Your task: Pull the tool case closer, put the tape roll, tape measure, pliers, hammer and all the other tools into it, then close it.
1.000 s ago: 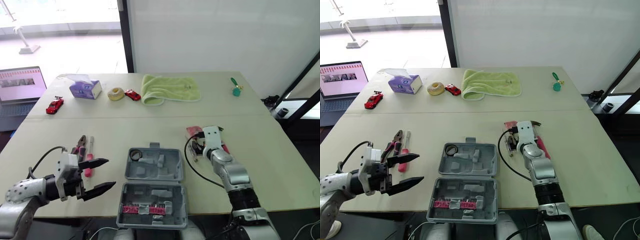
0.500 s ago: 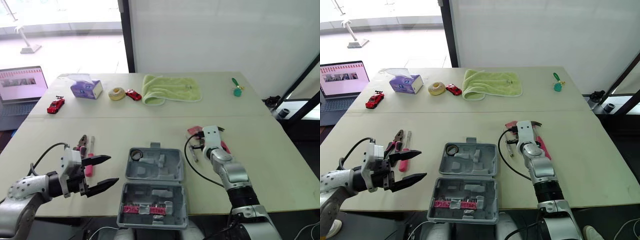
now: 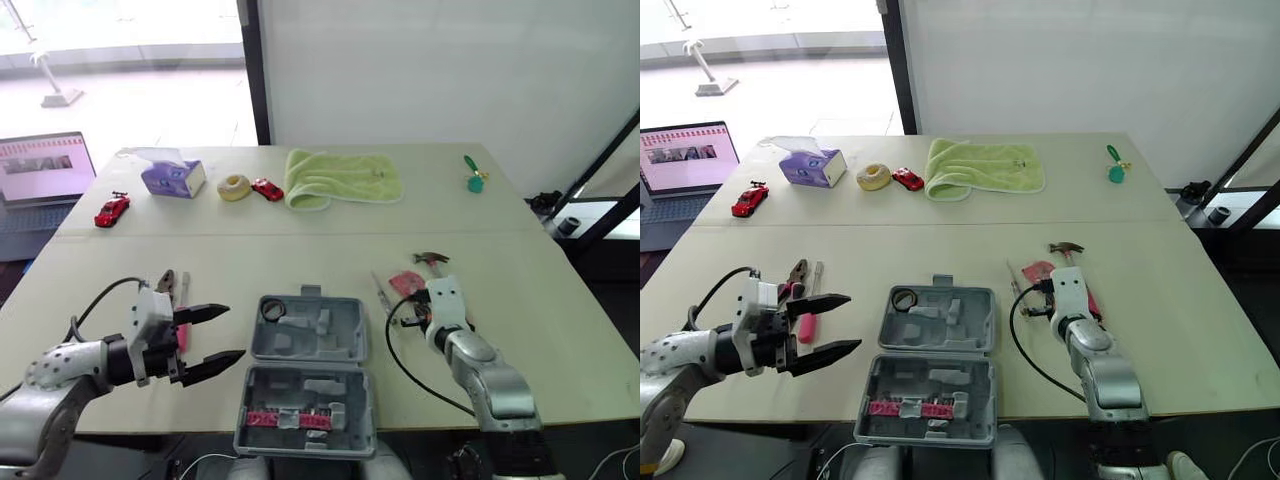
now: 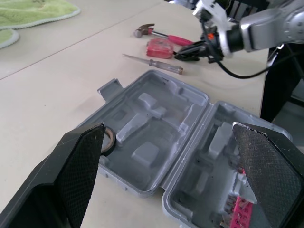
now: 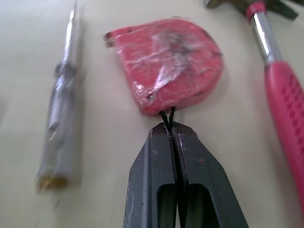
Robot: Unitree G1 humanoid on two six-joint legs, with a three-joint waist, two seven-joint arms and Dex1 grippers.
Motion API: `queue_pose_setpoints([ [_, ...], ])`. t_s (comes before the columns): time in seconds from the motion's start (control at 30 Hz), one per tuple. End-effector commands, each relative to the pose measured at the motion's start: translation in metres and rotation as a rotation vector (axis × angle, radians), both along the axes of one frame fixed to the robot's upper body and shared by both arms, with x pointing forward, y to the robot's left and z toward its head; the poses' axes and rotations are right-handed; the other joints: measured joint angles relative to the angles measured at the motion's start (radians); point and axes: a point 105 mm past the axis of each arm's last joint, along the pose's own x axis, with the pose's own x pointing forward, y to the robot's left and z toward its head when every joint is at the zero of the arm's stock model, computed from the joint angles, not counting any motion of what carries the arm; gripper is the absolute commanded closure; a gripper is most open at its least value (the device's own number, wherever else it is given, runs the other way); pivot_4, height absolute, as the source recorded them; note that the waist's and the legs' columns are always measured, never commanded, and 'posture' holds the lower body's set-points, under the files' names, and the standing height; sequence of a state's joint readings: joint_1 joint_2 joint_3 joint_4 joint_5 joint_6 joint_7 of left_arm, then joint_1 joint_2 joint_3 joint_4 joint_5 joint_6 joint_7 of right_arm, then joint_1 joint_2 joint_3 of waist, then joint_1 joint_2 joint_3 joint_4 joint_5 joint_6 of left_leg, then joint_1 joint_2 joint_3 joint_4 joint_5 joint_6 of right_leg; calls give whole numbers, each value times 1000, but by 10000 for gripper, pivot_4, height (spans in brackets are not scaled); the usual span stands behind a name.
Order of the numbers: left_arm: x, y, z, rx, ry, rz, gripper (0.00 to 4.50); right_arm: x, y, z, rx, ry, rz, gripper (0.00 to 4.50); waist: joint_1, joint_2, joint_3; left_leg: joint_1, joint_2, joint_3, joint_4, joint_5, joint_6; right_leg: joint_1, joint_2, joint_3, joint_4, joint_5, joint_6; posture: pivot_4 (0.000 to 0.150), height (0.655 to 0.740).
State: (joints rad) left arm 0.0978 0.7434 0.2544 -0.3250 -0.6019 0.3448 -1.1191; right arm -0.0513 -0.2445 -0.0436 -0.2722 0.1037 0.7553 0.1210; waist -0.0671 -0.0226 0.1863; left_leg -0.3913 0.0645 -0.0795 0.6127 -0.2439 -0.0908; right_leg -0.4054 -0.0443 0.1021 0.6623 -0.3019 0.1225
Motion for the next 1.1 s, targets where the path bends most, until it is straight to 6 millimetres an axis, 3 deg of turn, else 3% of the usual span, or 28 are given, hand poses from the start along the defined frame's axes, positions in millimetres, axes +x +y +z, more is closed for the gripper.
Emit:
queue_pose_setpoints([
  [0.03, -1, -3, 7, 0, -23, -31, 0, -21, 8, 9, 9, -11, 10, 44720, 0, 0, 0, 0, 0, 0, 0, 0, 0, 0, 0, 0, 0, 0, 0, 1500, 7400],
  [0.23, 3, 4, 0, 5, -6, -43, 0, -68, 10, 3, 16, 57, -32, 44720, 0, 0, 0, 0, 0, 0, 0, 0, 0, 0, 0, 0, 0, -2, -4, 1500, 7400],
  [0.4, 5, 13, -8, 11, 1, -53, 0, -110, 26, -5, 58, 144, -7, 44720, 6, -1, 0, 0, 0, 0, -1, 0, 0, -1, 0, 0, -1, -2, -4, 1500, 7400],
  [0.63, 8, 18, -13, 10, 0, -73, 0, -140, 40, -7, 104, 230, 57, 44720, 30, -1, 0, -2, 0, -1, -3, -1, 1, -1, -1, -2, -4, -5, -6, 1500, 7400],
  [0.93, 5, 17, -19, 17, 4, -106, 0, -147, 34, -9, 110, 274, 22, 44720, 27, -2, -1, -1, 0, -1, -1, -1, 1, 0, -1, -2, -4, -5, -7, 1500, 7400],
  [1.03, 5, 17, -19, 18, 3, -109, 0, -147, 31, -7, 104, 270, 26, 35863, 26, -2, -1, -2, 0, -1, -1, -1, 1, 0, -1, -2, -4, -5, -7, 1500, 7400],
  [1.1, 5, 16, -18, 18, 1, -110, 0, -147, 27, -4, 98, 265, 37, 26664, 25, -2, -1, -2, 0, -1, -1, -1, 1, 0, -1, -2, -4, -5, -7, 1500, 7400],
])
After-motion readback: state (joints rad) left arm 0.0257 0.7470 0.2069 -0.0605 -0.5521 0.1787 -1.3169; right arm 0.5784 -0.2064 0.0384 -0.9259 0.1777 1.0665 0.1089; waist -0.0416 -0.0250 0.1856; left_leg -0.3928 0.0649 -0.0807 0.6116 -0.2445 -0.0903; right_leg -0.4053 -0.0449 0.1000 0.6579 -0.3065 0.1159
